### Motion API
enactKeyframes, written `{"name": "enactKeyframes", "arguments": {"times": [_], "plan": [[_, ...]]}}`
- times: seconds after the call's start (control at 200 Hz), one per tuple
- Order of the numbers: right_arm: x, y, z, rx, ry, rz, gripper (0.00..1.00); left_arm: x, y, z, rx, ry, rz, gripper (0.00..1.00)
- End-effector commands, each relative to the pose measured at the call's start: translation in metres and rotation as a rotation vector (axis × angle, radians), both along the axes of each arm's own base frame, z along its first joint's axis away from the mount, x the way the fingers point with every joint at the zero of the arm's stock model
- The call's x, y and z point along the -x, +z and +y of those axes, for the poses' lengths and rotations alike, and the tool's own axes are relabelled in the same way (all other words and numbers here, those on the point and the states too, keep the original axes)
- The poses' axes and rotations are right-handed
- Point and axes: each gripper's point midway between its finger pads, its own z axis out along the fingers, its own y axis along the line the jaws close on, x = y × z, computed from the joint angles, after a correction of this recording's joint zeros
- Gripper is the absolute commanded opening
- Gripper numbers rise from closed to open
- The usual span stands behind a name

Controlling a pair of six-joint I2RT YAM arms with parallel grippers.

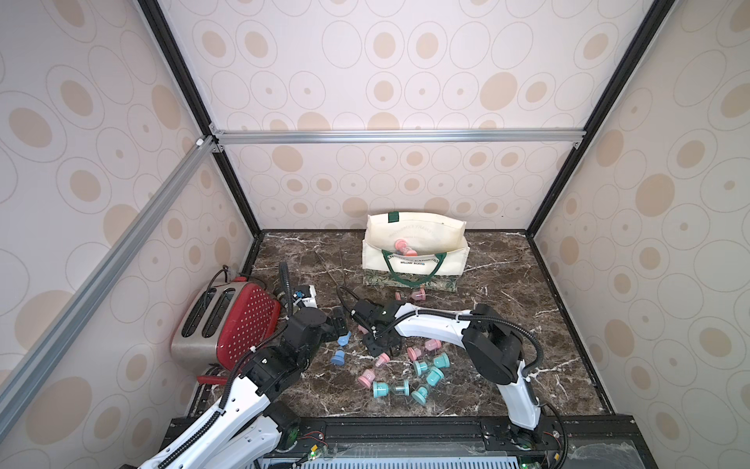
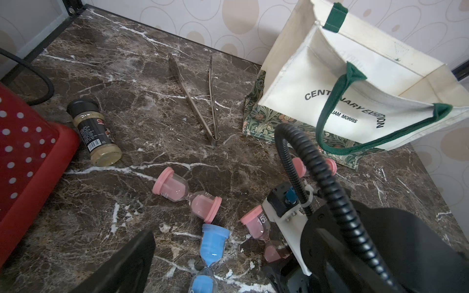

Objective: Put the hourglass into the canvas bag
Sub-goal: Pick up the hourglass from the center of the board.

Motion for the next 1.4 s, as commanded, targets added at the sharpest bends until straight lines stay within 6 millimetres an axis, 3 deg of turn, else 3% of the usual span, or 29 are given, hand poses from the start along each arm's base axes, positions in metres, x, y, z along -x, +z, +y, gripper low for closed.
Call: {"name": "enactKeyframes", "arguments": {"times": [0.0,0.355,0.675,0.955,1.396], "plan": [[0.002,0.007,-0.003,-0.007,0.017,-0.001,0.42,-0.002,0.014,-0.002,0.037,0.005,-0.033,0.97],[-0.005,0.025,-0.002,-0.057,0.034,-0.033,0.32,-0.004,0.021,-0.005,0.055,-0.007,-0.049,0.97],[-0.014,0.064,-0.013,-0.113,0.015,-0.081,0.29,-0.006,0.034,-0.009,0.061,-0.024,-0.073,0.97],[-0.038,0.131,-0.037,-0.171,-0.007,-0.194,0.26,-0.013,0.058,-0.019,0.057,-0.072,-0.12,0.98],[-0.116,0.233,-0.103,-0.238,-0.125,-0.407,0.24,-0.04,0.088,-0.066,0.064,-0.224,-0.165,0.97]]}}
